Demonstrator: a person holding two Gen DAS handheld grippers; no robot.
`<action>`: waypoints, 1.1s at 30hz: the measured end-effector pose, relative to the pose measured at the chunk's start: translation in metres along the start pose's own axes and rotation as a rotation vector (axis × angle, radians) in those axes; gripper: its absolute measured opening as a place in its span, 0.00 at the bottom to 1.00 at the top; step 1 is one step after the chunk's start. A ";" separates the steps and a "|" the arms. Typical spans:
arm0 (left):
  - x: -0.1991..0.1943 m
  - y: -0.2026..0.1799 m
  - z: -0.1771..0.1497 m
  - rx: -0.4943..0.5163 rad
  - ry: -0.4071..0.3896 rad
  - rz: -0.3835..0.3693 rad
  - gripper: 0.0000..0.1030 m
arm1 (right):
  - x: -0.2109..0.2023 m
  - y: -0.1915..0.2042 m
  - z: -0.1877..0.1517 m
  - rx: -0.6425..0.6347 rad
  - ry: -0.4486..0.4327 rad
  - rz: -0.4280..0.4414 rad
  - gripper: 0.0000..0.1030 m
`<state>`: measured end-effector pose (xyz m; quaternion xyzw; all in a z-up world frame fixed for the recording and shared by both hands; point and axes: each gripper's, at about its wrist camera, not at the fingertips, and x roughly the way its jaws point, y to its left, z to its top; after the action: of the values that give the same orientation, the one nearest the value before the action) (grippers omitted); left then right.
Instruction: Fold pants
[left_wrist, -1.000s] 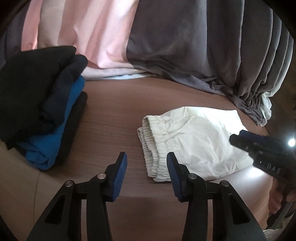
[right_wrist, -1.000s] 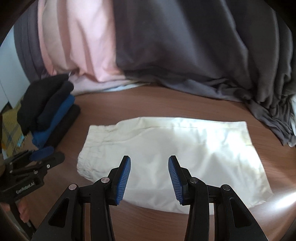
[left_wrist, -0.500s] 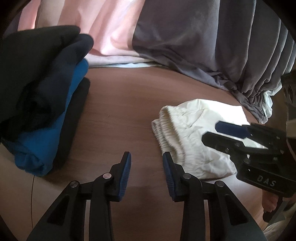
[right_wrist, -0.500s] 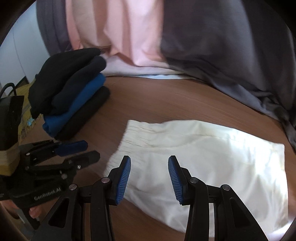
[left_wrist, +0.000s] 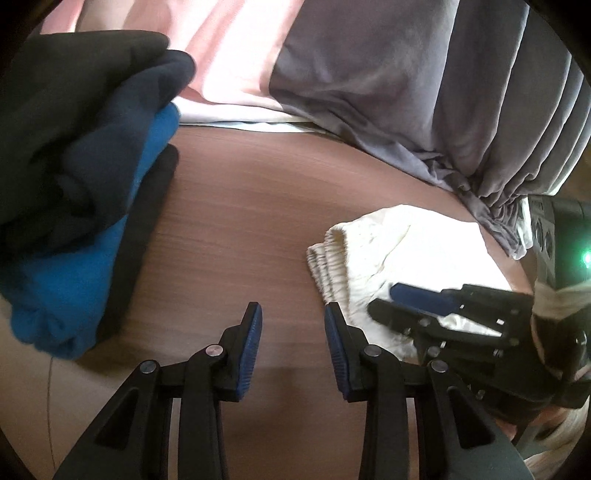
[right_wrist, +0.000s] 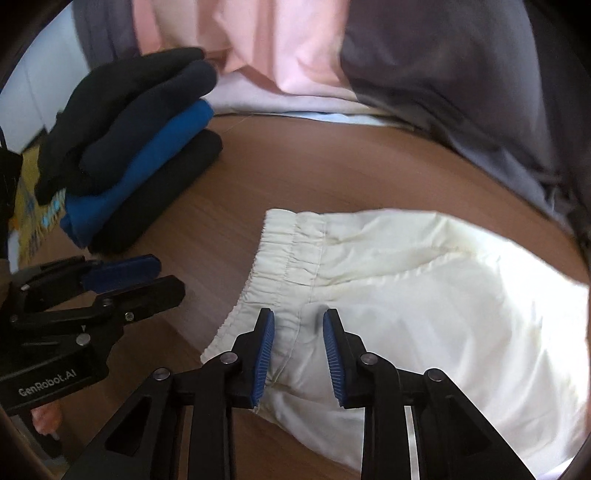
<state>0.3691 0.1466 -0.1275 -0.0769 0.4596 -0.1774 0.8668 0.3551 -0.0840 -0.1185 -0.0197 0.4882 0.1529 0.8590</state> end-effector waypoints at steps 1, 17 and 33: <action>0.003 -0.004 0.002 0.004 -0.001 -0.011 0.32 | 0.000 -0.002 -0.001 0.016 0.000 0.012 0.28; 0.051 -0.013 0.036 -0.034 0.039 -0.109 0.32 | 0.001 -0.013 -0.011 0.072 -0.041 0.074 0.28; 0.060 -0.013 0.041 -0.056 0.056 -0.119 0.24 | 0.001 -0.018 -0.013 0.097 -0.050 0.106 0.28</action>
<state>0.4309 0.1108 -0.1469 -0.1235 0.4829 -0.2179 0.8391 0.3494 -0.1035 -0.1282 0.0518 0.4737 0.1749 0.8616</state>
